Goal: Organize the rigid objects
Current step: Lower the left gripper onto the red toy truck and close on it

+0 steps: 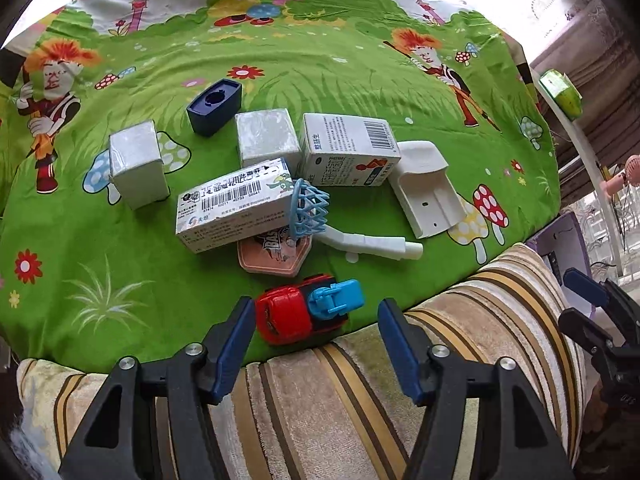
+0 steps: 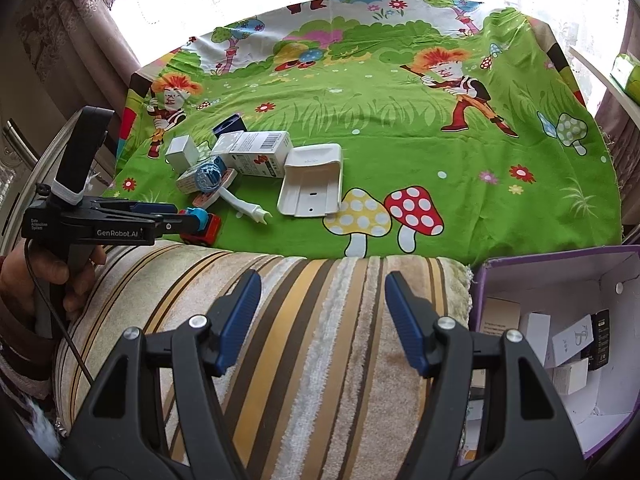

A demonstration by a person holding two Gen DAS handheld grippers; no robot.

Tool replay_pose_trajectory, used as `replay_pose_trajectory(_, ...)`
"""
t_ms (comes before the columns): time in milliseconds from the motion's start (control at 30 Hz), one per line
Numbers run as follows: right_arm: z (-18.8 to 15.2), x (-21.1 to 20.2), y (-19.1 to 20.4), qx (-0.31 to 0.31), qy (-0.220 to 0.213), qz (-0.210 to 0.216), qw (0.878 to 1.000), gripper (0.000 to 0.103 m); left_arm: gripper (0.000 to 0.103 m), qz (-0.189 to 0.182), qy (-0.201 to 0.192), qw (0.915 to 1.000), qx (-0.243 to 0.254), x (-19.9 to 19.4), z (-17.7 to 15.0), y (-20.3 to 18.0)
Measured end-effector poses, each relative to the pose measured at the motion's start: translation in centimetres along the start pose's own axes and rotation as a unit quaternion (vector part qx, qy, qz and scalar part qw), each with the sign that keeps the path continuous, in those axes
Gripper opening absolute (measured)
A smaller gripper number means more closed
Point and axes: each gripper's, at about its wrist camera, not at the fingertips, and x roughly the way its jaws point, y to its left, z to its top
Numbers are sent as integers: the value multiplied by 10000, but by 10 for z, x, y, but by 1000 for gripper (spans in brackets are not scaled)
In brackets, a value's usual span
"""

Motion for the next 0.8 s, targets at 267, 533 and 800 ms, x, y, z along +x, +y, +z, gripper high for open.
replay_pose_trajectory(267,8,6,16,-219,11,13,9998,68,58,150,485,9983,-282,28,4,3)
replay_pose_trajectory(533,23,18,34,-460,78,50,9989,68,57,42,292,9990,-346,17,0,10)
replay_pose_trajectory(800,40,37,60,-749,186,200,9968,68,57,51,148,9985,-533,2,-12,37)
